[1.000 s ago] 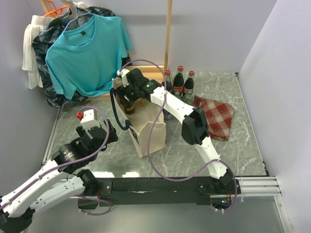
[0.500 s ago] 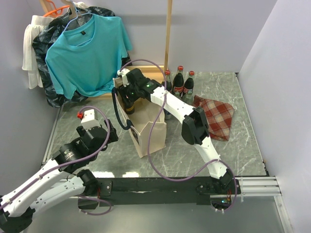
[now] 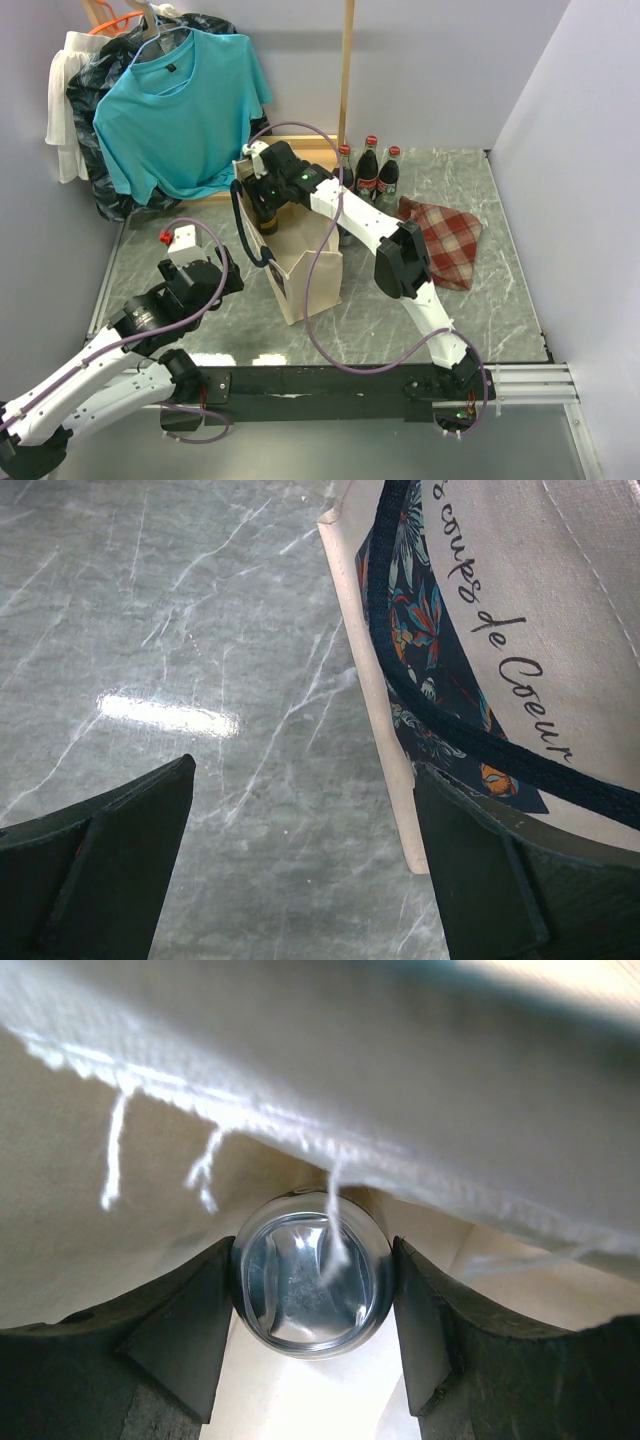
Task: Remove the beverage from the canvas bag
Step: Take out the drink from the canvas bag.
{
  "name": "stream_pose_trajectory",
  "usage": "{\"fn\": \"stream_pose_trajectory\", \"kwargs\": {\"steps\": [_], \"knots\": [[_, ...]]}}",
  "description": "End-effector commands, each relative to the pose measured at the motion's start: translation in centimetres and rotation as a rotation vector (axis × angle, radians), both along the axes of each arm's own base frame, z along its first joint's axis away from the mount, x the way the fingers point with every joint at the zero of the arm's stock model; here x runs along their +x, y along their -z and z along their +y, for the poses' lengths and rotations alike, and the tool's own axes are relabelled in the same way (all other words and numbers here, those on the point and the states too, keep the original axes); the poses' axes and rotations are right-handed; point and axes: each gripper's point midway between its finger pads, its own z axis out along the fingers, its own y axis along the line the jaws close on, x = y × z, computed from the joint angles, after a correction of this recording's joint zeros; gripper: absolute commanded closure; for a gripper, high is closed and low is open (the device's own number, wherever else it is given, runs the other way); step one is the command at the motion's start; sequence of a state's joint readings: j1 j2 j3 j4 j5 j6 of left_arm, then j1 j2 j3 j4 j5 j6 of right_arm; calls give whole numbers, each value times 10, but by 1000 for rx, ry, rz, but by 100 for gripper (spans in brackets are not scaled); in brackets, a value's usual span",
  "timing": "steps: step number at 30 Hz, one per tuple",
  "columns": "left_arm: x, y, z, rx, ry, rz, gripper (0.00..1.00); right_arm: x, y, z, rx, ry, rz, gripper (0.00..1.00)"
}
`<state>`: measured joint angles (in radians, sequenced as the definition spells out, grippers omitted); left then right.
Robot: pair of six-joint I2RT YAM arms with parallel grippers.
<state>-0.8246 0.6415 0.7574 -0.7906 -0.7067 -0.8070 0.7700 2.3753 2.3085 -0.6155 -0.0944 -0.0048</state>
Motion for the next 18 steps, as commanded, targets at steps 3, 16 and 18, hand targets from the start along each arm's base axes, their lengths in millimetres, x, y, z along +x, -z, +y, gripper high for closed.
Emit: {"fn": "stream_pose_trajectory", "kwargs": {"steps": [3, 16, 18], "knots": [[4, -15, -2, -28, -5, -43, 4, 12, -63, -20, 31, 57, -128, 100], [4, -14, -3, -23, 5, -38, 4, 11, -98, -33, 52, 101, -190, 100], [4, -14, -3, -26, 4, -42, 4, 10, -102, -35, 54, 105, -196, 100]]}}
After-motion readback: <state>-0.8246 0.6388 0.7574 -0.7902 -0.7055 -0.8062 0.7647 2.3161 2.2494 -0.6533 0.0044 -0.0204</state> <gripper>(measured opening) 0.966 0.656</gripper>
